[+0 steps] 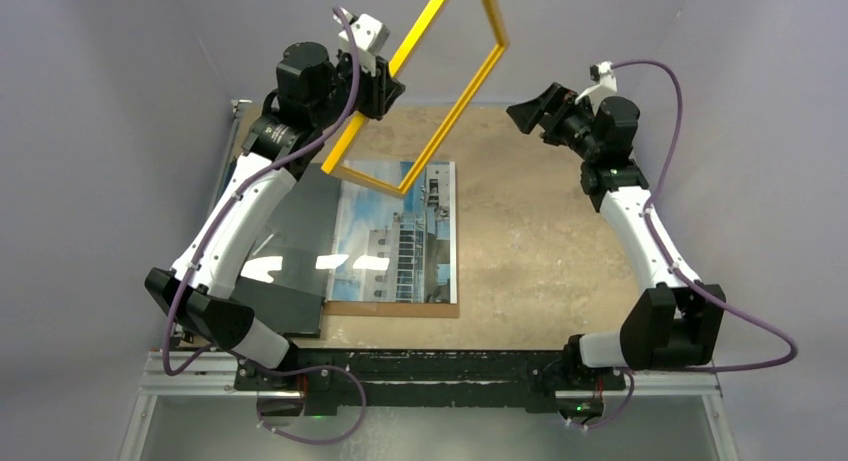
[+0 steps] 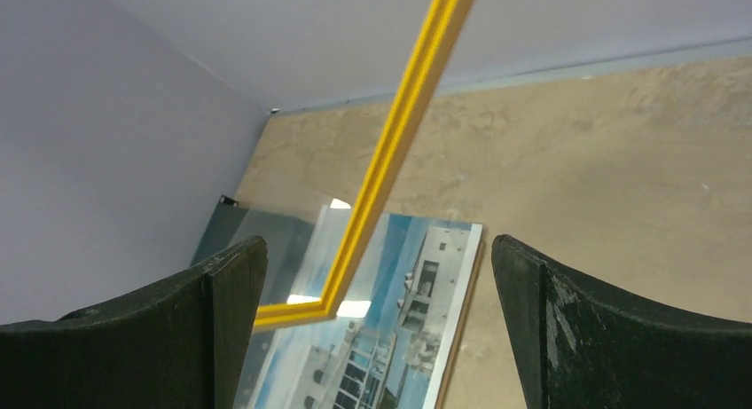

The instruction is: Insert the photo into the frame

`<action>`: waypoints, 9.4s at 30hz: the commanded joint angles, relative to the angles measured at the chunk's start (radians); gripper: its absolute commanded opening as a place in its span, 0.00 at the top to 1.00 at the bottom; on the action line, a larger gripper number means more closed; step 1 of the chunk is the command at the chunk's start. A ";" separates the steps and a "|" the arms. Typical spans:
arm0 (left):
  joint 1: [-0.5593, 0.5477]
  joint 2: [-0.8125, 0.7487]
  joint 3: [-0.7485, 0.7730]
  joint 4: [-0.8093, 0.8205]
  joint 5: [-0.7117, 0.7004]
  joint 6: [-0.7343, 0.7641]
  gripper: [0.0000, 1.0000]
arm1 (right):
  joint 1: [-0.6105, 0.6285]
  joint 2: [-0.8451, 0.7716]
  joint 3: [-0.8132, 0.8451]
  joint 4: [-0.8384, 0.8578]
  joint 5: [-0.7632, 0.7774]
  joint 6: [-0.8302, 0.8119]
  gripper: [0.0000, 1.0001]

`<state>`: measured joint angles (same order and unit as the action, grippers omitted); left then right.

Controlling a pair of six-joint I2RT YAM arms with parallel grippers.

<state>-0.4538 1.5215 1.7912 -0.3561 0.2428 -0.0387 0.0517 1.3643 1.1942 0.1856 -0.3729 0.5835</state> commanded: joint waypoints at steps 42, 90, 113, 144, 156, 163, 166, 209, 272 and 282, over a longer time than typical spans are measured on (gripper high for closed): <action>0.033 -0.122 -0.304 0.057 0.073 -0.287 0.71 | 0.249 0.005 -0.082 -0.166 0.288 0.022 1.00; 0.088 0.033 -0.550 -0.073 -0.028 0.395 0.15 | 0.064 0.365 0.074 -0.739 0.759 -0.311 0.80; 0.293 0.068 -0.233 -0.319 -0.219 0.433 0.00 | 0.239 0.154 0.180 -0.410 0.343 -0.061 0.01; 0.731 0.594 0.052 -0.744 0.192 0.517 0.17 | 0.614 0.588 0.154 -0.034 0.121 0.139 0.01; 0.738 0.624 0.045 -0.789 0.260 0.555 0.42 | 0.613 0.614 0.101 -0.076 0.117 0.143 0.01; 0.747 0.639 0.069 -0.822 0.305 0.558 0.53 | 0.614 0.648 0.094 -0.077 0.109 0.153 0.01; 0.749 0.643 0.092 -0.858 0.345 0.559 0.57 | 0.614 0.670 0.102 -0.081 0.108 0.154 0.01; 0.725 0.330 0.110 -0.788 0.587 0.407 1.00 | 0.602 0.579 0.097 0.009 -0.035 0.192 0.01; 0.553 0.130 0.298 -1.076 0.654 0.540 1.00 | 0.307 0.544 0.428 0.180 -0.694 -0.700 0.01; 0.545 0.111 0.311 -1.078 0.685 0.571 1.00 | 0.293 0.702 0.578 0.211 -0.849 -0.679 0.01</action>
<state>0.1005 1.6695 2.0544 -1.4311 0.8680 0.4927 0.3401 2.0453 1.7336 0.3405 -1.1202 -0.0986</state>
